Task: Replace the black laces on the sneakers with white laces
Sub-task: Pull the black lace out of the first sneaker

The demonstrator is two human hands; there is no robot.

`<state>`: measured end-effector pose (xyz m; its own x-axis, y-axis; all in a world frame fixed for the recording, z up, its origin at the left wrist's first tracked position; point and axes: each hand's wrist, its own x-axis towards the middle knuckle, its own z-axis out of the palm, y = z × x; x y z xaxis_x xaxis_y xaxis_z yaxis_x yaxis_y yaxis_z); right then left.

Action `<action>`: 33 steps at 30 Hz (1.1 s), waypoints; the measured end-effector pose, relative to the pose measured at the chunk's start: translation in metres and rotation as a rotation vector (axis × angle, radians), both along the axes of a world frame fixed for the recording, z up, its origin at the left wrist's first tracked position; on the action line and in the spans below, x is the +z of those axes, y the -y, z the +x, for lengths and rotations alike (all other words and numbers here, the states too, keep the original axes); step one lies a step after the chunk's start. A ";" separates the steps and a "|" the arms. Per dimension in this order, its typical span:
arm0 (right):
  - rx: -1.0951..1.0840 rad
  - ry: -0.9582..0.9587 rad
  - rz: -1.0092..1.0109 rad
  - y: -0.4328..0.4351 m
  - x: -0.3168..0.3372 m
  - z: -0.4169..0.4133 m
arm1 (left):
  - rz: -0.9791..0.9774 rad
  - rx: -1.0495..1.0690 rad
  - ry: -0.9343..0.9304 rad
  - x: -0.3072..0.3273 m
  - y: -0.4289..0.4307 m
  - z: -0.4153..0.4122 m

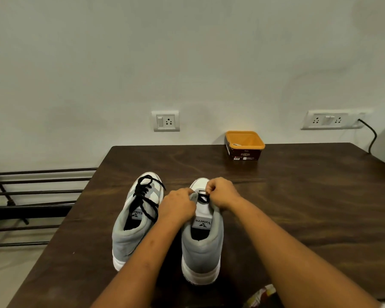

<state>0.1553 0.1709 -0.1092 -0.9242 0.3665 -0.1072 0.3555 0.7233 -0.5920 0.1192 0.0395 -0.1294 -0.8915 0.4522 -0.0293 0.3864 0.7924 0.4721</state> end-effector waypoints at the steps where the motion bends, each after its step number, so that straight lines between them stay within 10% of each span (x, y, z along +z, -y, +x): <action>1: 0.002 -0.039 -0.007 -0.002 -0.001 0.000 | 0.005 -0.010 0.024 0.002 0.001 0.001; 10: 0.229 0.028 0.315 0.013 -0.008 0.001 | 0.040 0.001 0.108 0.001 0.002 0.005; 20: -0.284 -0.331 -0.920 -0.022 -0.004 0.005 | 0.035 -0.006 0.124 0.003 0.002 0.007; 26: 0.119 0.020 0.122 -0.013 -0.004 0.002 | -0.002 -0.004 0.057 -0.003 -0.007 0.018; 33: 0.119 0.152 0.492 -0.007 0.011 0.004 | -0.015 -0.008 -0.070 -0.004 -0.016 0.030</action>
<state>0.1592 0.1779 -0.0979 -0.9499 0.3006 -0.0854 0.3094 0.9433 -0.1206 0.1492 0.0558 -0.1333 -0.8878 0.4595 0.0263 0.4246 0.7957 0.4320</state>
